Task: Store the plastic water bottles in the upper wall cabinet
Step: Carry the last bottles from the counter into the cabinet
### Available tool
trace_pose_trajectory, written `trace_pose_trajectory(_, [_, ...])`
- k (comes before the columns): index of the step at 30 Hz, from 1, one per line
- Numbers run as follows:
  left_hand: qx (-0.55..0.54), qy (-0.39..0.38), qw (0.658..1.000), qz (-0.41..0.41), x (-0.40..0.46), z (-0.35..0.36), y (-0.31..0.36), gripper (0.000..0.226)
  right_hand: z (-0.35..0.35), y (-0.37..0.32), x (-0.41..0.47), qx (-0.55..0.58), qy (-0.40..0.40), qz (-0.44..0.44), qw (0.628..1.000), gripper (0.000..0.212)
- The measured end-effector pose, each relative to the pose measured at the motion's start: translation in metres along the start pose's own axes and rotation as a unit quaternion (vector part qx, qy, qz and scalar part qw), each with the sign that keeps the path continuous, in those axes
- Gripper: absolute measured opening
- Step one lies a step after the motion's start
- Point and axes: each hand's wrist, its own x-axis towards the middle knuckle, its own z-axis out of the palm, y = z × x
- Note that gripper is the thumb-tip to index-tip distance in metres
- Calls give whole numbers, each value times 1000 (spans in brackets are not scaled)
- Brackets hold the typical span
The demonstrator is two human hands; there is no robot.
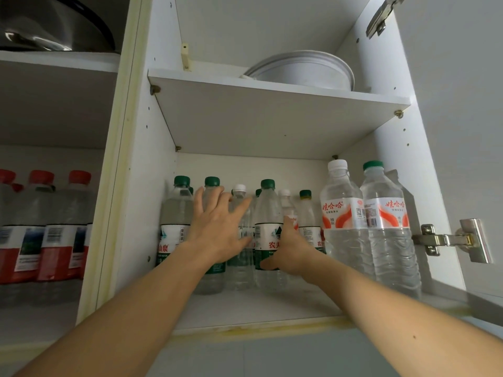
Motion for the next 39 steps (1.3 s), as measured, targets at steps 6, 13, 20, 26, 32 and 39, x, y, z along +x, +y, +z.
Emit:
trace_pose_trajectory(6, [22,-13,999,20,-1,4,-2,105,2,7,2,2,17,-14,1000,99])
trace_pose_trajectory(13, [44,-41,998,19,-2,5,-2,122,14,8,9,-42,40,-14,998,109])
trace_pose_trajectory(20, [45,-35,998,24,-7,1,-1,119,10,3,-1,-33,39,-14,999,107])
trace_pose_trajectory(26, [-1,-4,1000,30,-9,-2,1,93,-8,-13,-50,-117,101,-164,974,43])
trace_pose_trajectory(32, [-127,60,989,55,-5,-19,14,78,-78,-7,-104,-136,335,-260,896,29])
trace_pose_trajectory(39, [-491,-30,871,-3,8,-68,102,115,-122,46,-119,-147,350,-110,919,59])
